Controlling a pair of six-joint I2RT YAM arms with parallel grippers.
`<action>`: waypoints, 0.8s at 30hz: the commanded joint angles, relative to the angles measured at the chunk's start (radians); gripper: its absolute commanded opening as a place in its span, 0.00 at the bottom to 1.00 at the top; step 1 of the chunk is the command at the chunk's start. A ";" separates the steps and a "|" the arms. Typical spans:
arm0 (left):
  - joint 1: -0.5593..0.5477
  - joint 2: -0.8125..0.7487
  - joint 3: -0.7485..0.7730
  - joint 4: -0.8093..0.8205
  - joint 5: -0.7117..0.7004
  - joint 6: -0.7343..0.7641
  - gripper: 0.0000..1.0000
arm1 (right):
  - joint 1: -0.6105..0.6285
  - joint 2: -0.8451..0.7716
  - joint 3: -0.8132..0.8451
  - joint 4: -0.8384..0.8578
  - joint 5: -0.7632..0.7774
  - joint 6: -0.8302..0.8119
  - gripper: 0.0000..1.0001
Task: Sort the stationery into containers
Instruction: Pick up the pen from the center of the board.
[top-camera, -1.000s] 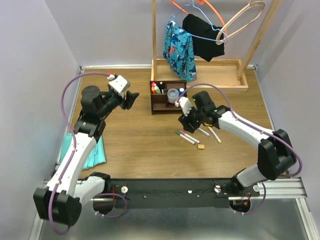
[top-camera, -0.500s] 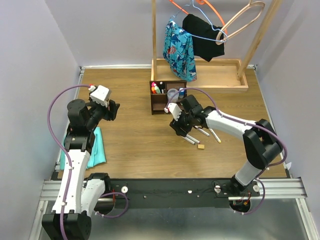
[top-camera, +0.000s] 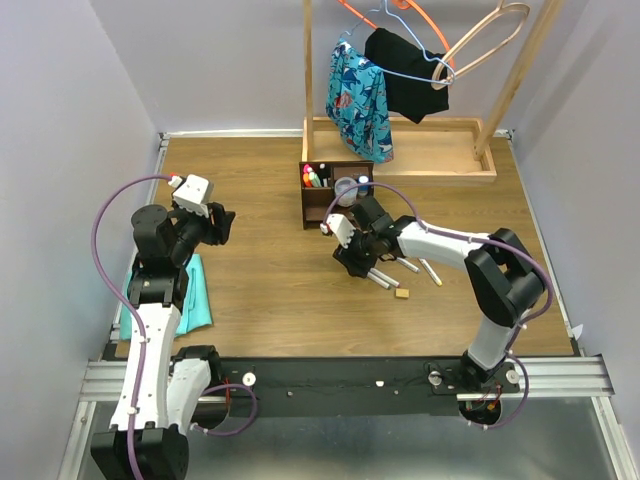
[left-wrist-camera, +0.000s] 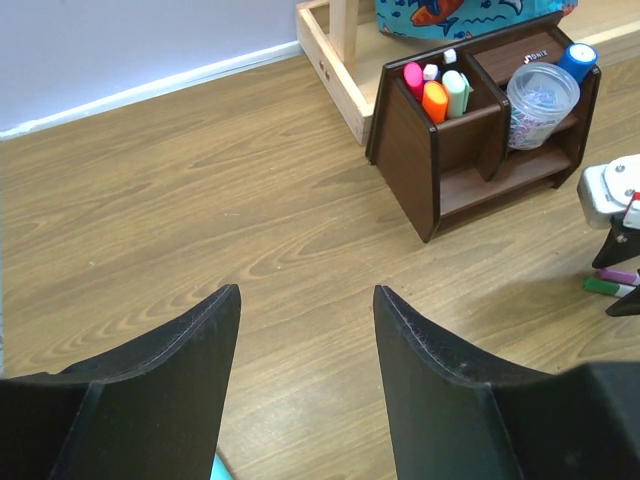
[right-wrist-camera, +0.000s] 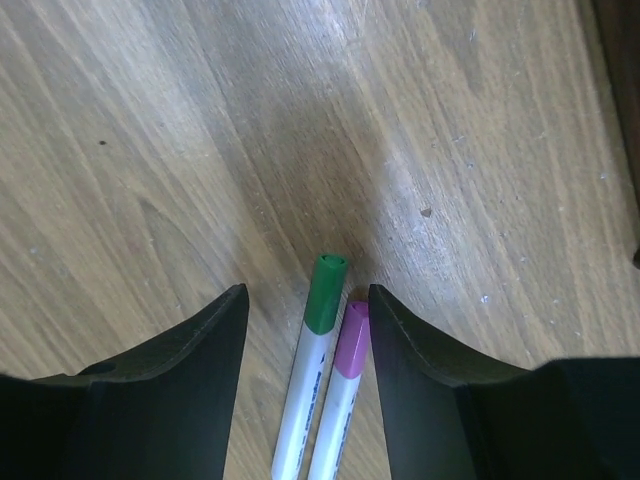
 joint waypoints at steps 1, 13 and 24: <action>0.017 -0.024 -0.020 0.026 -0.010 -0.014 0.64 | 0.006 0.041 0.030 0.018 0.048 -0.014 0.57; 0.022 -0.011 -0.040 0.055 0.004 -0.023 0.65 | 0.006 0.062 0.001 0.004 0.030 -0.042 0.26; 0.022 0.023 -0.026 0.066 0.037 -0.013 0.65 | 0.006 -0.030 0.296 -0.141 -0.246 0.087 0.06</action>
